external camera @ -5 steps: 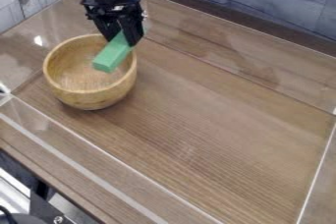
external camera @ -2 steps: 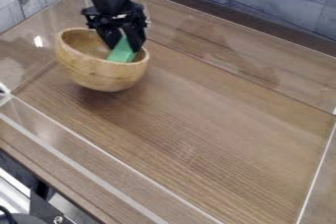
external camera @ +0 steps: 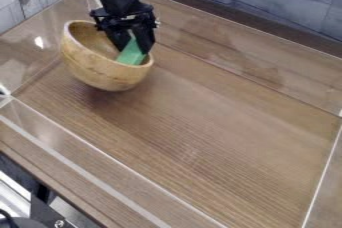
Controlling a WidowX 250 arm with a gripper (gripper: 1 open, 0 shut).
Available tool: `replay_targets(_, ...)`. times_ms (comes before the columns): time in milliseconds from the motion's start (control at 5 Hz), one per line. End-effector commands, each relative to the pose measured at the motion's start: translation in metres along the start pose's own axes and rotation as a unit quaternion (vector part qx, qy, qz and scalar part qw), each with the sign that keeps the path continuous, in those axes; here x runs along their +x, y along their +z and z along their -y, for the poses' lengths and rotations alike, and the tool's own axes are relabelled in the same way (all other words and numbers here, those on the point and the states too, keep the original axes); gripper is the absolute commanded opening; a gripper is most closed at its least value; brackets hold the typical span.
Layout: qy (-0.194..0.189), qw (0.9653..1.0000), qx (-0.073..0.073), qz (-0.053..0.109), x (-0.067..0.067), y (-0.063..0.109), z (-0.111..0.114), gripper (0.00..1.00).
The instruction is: Move green object from inside the wooden bowl to the table next to it
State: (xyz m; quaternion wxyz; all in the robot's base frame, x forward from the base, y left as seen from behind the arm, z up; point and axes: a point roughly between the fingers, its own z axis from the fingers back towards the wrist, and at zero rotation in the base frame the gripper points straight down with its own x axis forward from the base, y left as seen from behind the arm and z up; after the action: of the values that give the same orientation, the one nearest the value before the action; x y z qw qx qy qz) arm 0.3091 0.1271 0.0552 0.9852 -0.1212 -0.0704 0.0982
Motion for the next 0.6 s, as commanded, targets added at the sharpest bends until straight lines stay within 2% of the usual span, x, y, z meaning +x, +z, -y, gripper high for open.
replay_targets(0, 0.015, 0.9996, 0.011, 0.02, -0.004, 0.015, -0.006, 0.0)
replay_targets(200, -0.007, 0.9998, 0.009, 0.013, 0.001, 0.012, -0.004, 0.0)
replay_targets(400, 0.018, 0.9993, 0.0, 0.033, 0.005, 0.028, 0.006, 0.0)
